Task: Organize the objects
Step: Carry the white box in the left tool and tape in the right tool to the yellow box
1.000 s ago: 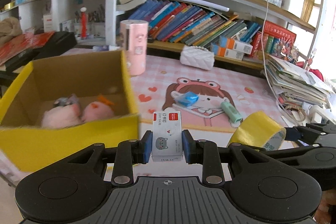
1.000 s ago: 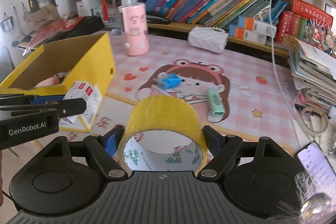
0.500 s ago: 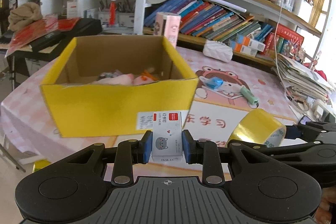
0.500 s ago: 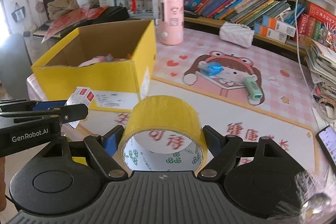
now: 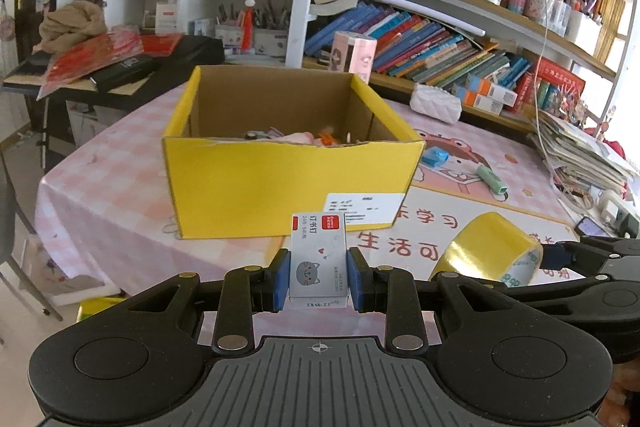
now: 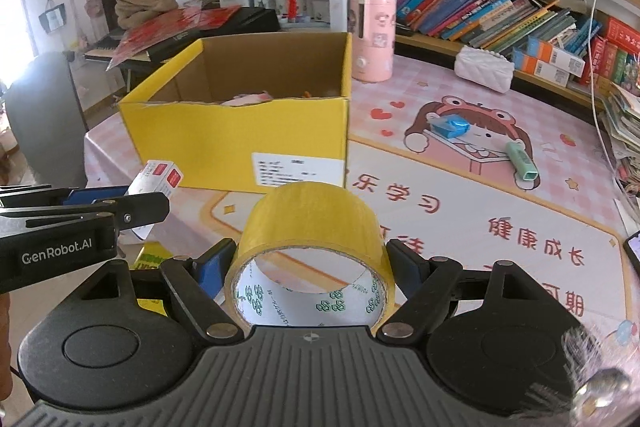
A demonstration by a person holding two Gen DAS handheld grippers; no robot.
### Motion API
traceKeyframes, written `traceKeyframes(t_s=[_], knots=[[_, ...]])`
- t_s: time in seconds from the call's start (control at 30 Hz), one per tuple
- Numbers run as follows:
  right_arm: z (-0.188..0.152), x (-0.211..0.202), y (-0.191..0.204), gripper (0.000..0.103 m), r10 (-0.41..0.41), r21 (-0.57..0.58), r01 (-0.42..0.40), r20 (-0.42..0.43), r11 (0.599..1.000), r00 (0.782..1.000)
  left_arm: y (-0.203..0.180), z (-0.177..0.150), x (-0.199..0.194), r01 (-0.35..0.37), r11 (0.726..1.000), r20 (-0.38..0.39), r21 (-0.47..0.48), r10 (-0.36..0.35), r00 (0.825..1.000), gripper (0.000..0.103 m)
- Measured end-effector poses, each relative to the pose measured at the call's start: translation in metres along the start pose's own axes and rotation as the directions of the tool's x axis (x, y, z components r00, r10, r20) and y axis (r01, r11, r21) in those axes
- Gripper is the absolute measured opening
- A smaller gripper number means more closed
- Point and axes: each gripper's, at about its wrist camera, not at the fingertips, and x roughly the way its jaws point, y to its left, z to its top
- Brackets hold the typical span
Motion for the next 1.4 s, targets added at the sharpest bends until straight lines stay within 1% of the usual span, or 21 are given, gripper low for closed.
traceKeyframes(t_s=[0.27,0.67,0.93,1.07,1.17,1.33,1.4], knots=[[-0.005,-0.003,0.023,0.079,0.009,-0.009,-0.009,0.006,1.0,1.0,0.017,-0.006,-0.012,-0.008,1.0,0.011,-0.004,0.008,1.0,0.028],[-0.008,-0.004,0.038,0.079,0.011,-0.004,-0.011,0.008,1.0,1.0,0.034,-0.009,-0.024,-0.012,1.0,0.025,-0.003,0.012,1.0,0.028],[-0.004,-0.006,0.052,0.079,0.012,-0.021,-0.012,0.02,1.0,1.0,0.041,-0.003,-0.031,-0.02,1.0,0.06,-0.009,0.021,0.998,0.028],[0.01,-0.008,0.049,0.079,0.013,-0.019,-0.012,0.047,1.0,0.999,0.041,0.009,-0.033,-0.025,1.0,0.102,-0.002,0.025,0.994,0.028],[0.027,-0.011,0.046,0.079,0.017,-0.013,-0.016,0.087,1.0,0.996,0.041,0.022,-0.032,-0.023,1.0,0.134,0.002,0.023,0.991,0.028],[0.058,-0.011,0.043,0.079,0.028,-0.03,-0.023,0.167,0.999,0.986,0.043,0.043,-0.024,-0.039,0.999,0.174,-0.002,0.039,0.984,0.028],[0.069,-0.008,0.041,0.079,0.033,-0.035,-0.027,0.184,0.999,0.982,0.044,0.05,-0.018,-0.048,0.999,0.179,-0.001,0.048,0.983,0.028]])
